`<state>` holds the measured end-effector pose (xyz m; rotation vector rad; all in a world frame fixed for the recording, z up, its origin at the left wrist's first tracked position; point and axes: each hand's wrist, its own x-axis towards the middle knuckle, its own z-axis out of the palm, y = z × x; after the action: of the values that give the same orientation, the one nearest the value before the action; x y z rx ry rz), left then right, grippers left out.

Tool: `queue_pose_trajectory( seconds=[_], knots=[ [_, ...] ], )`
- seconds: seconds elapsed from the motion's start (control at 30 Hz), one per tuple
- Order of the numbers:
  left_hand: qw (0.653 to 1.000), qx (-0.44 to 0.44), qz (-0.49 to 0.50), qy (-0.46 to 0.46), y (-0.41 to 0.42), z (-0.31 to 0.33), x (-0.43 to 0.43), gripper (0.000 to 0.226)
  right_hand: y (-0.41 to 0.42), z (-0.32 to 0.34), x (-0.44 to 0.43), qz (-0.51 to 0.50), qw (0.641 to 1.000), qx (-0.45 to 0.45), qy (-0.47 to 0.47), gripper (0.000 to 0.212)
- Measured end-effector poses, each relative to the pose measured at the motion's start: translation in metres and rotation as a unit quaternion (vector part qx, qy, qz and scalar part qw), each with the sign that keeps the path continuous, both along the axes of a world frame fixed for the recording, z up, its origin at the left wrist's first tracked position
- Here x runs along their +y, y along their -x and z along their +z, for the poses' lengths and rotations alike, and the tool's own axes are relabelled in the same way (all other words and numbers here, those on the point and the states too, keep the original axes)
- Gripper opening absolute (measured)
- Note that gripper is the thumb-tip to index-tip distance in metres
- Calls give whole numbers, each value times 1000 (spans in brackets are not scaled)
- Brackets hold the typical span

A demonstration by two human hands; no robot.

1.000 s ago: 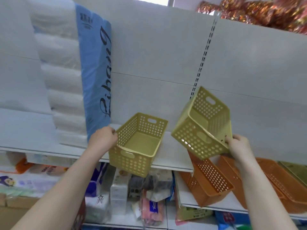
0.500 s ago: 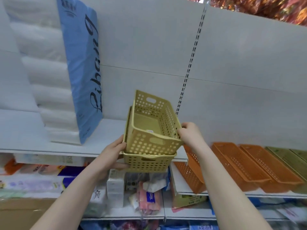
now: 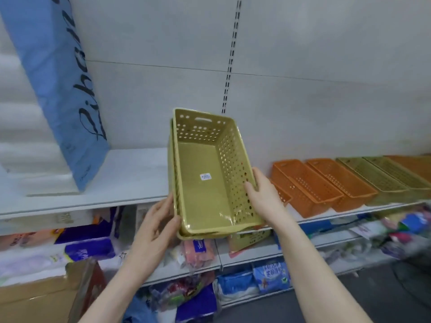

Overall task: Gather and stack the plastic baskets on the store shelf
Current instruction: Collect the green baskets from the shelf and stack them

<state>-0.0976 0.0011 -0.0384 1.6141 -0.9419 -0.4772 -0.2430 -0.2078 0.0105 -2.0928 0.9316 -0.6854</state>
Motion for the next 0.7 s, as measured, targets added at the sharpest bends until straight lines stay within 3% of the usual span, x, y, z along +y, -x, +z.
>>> queue_pose_trajectory(
  seconds=[0.13, 0.23, 0.37, 0.5, 0.6, 0.7],
  knots=[
    [998, -23, -51, 0, 21, -6, -20, 70, 69, -35, 7, -47, 998, -37, -10, 33],
    [992, 36, -117, -39, 41, -10, -54, 92, 123, -62, 14, -91, 995, -43, -21, 35],
    [970, 113, -205, -60, 102, -18, -95, 57, 191, -89, 11, -173, 983, -54, -41, 35],
    [967, 81, -236, -45, 166, -38, -144, 60, 262, -103, -9, -236, 966, -87, -54, 30],
    [957, 71, -269, -79, 211, -39, -190, 82, 314, -109, -34, -278, 950, -120, -73, 29],
    [929, 163, -321, -86, 257, -42, -243, 109, 367, -113, -71, -295, 941, -138, -94, 27]
  ],
)
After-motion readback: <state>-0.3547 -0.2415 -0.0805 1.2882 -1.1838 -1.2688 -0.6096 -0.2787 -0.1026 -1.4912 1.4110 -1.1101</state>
